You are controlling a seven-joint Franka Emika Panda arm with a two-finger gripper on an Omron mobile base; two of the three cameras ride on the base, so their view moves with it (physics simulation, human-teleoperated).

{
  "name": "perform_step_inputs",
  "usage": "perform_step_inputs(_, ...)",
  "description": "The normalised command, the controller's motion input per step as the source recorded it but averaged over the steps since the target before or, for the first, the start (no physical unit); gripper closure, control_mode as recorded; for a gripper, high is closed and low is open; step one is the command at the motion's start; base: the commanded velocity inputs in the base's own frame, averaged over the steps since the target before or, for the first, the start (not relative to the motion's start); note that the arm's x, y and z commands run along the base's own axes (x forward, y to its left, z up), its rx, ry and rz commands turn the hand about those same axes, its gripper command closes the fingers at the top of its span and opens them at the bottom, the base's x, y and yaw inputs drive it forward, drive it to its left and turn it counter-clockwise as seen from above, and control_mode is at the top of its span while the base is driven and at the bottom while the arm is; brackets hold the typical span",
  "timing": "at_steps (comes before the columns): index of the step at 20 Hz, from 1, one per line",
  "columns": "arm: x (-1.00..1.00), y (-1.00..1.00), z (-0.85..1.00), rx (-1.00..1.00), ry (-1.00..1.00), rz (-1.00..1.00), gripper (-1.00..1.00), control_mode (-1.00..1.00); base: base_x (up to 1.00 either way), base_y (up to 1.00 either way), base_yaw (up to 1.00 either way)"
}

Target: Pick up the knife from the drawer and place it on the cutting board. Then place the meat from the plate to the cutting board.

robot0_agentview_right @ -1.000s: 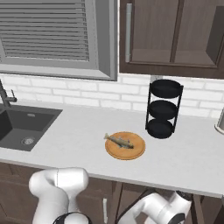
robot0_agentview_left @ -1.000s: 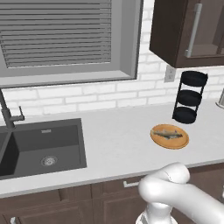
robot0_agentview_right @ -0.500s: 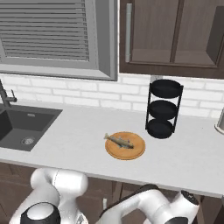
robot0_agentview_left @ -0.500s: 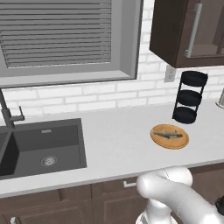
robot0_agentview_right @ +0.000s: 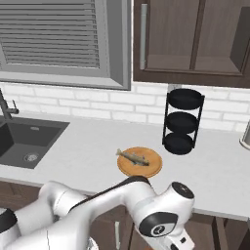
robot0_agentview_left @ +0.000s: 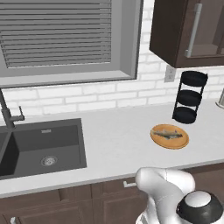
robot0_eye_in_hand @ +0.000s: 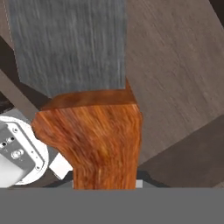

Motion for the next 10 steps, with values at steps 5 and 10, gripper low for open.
perform_step_inputs(5,0.08,0.38,0.39,-0.03,-0.06,0.01,1.0,-1.0,0.0,0.0,0.0)
perform_step_inputs(10,-0.08,0.36,0.14,-0.06,-0.1,0.04,1.0,-1.0,0.0,0.0,0.0)
